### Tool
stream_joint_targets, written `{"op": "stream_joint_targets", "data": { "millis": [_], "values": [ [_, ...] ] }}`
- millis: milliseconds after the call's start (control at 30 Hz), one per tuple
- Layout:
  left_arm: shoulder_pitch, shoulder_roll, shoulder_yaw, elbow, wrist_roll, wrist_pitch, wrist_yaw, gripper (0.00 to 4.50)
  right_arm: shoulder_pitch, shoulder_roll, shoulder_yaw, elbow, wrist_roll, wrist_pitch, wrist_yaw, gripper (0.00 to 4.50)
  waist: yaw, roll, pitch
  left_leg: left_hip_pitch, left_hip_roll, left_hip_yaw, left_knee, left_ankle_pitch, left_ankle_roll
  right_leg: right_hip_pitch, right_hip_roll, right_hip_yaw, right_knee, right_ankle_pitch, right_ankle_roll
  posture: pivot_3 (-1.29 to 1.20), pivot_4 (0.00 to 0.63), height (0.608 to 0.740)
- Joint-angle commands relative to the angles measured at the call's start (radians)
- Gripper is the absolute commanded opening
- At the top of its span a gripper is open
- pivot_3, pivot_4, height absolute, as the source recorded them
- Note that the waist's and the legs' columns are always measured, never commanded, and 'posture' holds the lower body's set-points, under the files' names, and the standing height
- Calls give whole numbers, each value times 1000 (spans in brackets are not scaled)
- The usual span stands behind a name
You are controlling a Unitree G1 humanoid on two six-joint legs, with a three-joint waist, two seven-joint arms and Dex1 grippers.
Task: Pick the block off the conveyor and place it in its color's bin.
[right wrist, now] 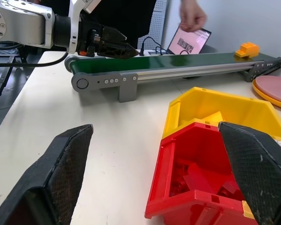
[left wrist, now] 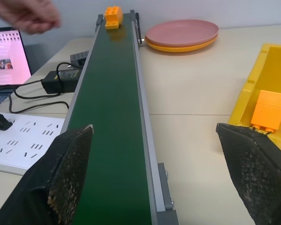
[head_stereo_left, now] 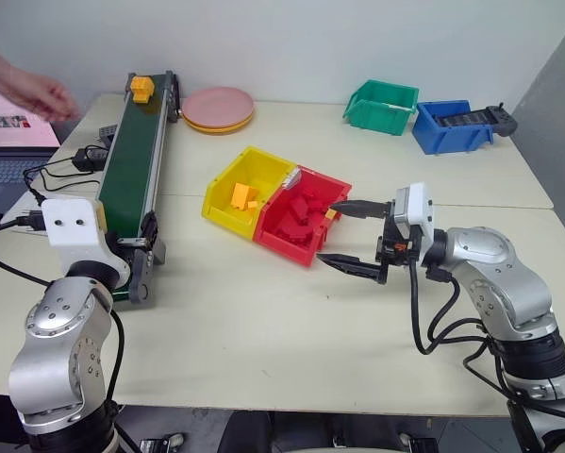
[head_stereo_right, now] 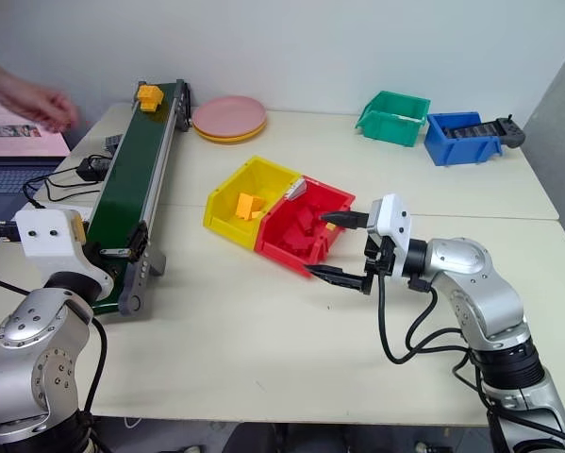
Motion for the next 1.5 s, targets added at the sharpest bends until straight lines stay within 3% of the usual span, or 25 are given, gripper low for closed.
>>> {"op": "stream_joint_targets", "data": {
  "millis": [33,300,967,1500],
  "values": [
    [-7,15,30,-49,-4,-28,7,4366,-25,2,-3,-16,2,-17,11,4500,0,0,0,0,0,0,0,0,0,0,0,0,0,0,0,0,150,740],
    [-16,43,49,-54,-26,54,10,4366,-41,5,2,-15,6,14,-1,4500,0,0,0,0,0,0,0,0,0,0,0,0,0,0,0,0,150,740],
    [34,79,94,-52,-82,21,-33,4452,-149,-35,-12,-26,70,123,58,4500,0,0,0,0,0,0,0,0,0,0,0,0,0,0,0,0,150,740],
    [-30,207,149,106,-172,74,-126,4452,-173,-43,10,-36,58,122,90,4500,-1,0,0,0,0,0,0,0,0,-1,0,0,-1,0,0,0,150,740]
  ]
}}
